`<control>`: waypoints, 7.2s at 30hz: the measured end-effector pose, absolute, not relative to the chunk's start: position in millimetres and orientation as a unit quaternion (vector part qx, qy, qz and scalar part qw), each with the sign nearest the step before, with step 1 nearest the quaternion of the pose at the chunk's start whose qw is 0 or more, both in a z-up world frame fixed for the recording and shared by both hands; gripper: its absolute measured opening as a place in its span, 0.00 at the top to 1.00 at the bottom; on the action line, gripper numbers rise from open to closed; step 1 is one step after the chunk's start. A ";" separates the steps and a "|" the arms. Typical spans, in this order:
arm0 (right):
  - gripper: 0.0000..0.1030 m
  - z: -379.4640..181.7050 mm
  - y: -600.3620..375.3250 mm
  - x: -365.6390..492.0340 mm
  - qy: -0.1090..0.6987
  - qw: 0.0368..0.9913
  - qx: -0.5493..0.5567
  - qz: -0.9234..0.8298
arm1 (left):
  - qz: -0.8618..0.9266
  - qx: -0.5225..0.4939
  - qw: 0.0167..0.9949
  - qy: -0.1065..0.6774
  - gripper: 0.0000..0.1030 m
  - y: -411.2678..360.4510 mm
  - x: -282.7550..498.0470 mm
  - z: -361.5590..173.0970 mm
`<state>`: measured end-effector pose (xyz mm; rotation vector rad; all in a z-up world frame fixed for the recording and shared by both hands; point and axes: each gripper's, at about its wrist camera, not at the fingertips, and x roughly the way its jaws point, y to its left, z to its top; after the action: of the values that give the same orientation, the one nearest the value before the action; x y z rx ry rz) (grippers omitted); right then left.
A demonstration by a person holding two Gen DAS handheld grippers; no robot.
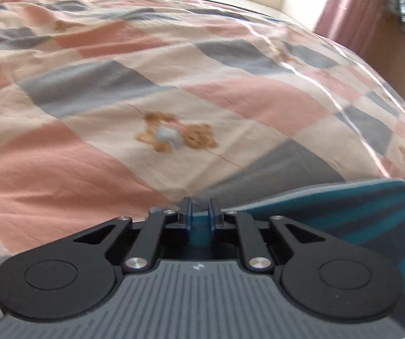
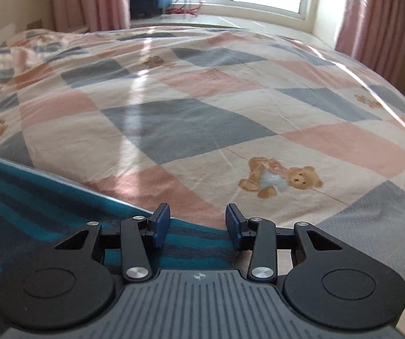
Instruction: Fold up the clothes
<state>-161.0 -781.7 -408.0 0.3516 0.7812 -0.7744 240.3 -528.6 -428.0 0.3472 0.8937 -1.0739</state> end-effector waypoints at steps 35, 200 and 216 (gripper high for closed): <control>0.58 -409.6 -570.8 -193.2 0.327 0.880 0.104 -0.330 | -0.503 0.284 0.755 0.311 0.82 -458.6 -7.8 -411.7; 0.74 -402.0 -471.4 -50.9 0.325 0.929 0.017 -0.175 | -0.530 0.070 0.722 0.439 0.93 -402.4 200.9 -378.0; 0.72 -358.6 -645.4 48.4 0.343 0.920 0.158 -0.107 | -0.478 0.059 0.742 0.468 0.90 -369.3 113.6 -392.6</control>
<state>48.4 -645.4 -358.6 0.3247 0.7042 -0.2193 113.6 -369.3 -392.6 0.1295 1.0250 -1.0469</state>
